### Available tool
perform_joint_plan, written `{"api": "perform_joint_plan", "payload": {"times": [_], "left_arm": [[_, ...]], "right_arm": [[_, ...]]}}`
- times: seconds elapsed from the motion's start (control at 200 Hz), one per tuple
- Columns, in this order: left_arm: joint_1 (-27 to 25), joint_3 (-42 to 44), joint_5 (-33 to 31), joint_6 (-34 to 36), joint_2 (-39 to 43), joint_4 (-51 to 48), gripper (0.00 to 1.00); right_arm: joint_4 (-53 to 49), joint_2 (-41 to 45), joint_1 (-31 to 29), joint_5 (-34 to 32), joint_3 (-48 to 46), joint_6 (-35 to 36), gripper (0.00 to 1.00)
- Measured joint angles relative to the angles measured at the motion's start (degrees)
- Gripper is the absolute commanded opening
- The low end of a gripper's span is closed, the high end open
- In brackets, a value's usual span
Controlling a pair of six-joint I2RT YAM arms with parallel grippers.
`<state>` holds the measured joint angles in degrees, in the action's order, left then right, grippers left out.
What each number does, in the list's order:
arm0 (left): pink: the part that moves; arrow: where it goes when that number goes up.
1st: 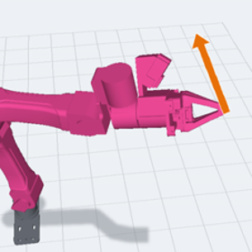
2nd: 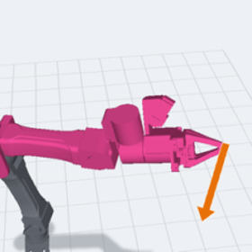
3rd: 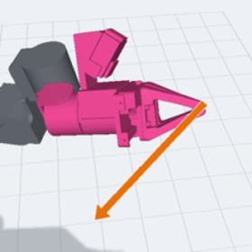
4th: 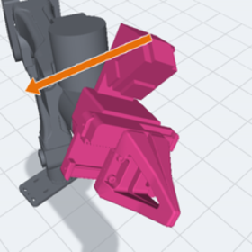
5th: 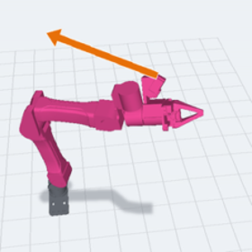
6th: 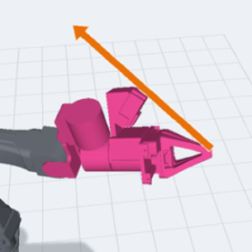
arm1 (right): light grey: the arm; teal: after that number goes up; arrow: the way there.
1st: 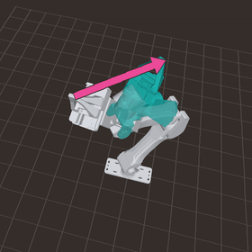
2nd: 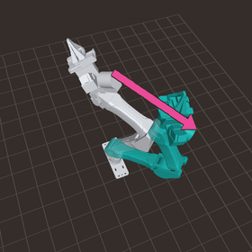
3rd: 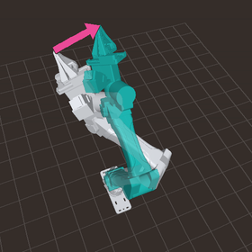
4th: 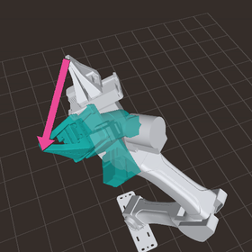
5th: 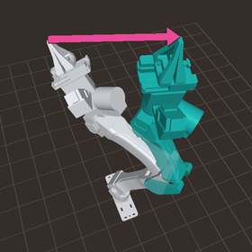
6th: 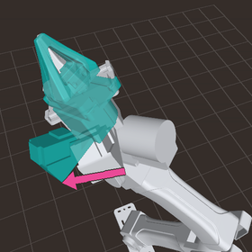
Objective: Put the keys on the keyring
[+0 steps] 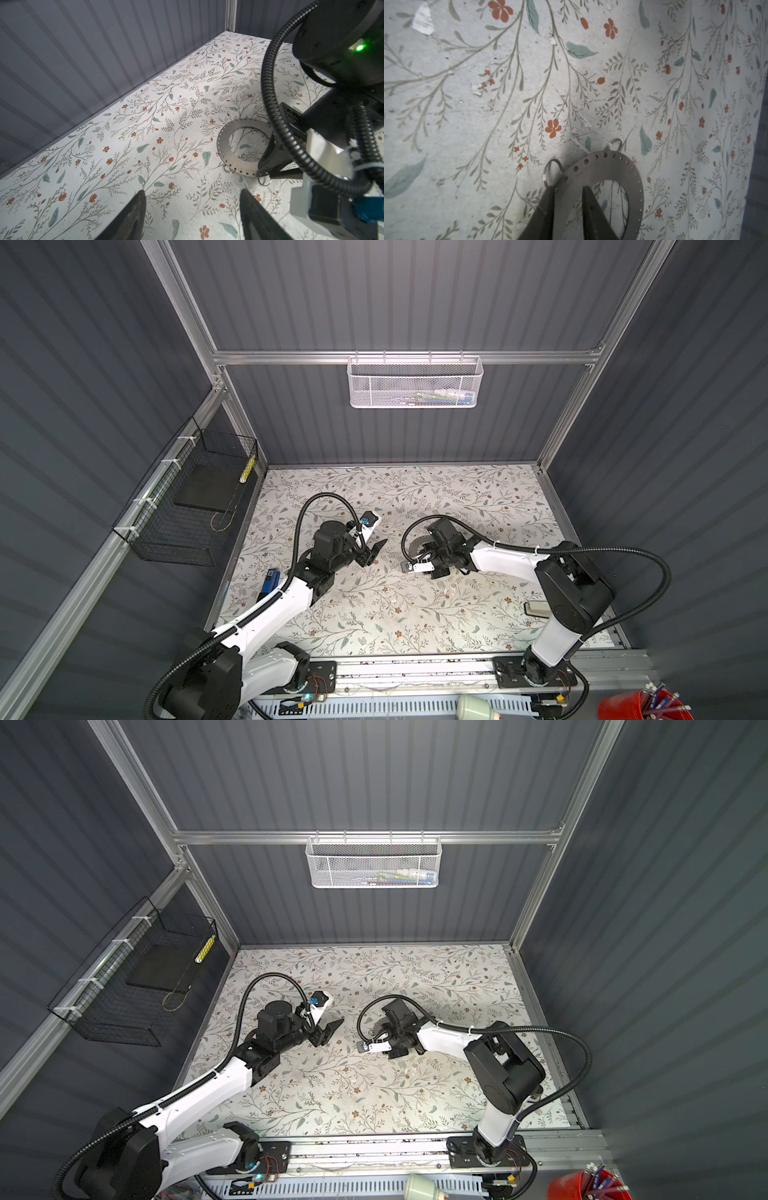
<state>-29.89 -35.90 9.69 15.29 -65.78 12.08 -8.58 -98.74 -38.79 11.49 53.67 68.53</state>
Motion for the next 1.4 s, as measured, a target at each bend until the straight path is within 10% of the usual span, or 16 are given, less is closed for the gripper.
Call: {"api": "perform_joint_plan", "payload": {"times": [0.81, 1.401], "left_arm": [[0.0, 0.0, -0.7, 0.2, 0.0, 0.0, 0.72], [0.0, 0.0, -0.7, 0.2, 0.0, -0.3, 0.72]], "right_arm": [[-0.9, -1.5, -0.3, -0.3, 0.0, 0.5, 0.26], [1.5, -1.5, -0.4, -1.2, -0.1, -0.3, 0.02]]}}
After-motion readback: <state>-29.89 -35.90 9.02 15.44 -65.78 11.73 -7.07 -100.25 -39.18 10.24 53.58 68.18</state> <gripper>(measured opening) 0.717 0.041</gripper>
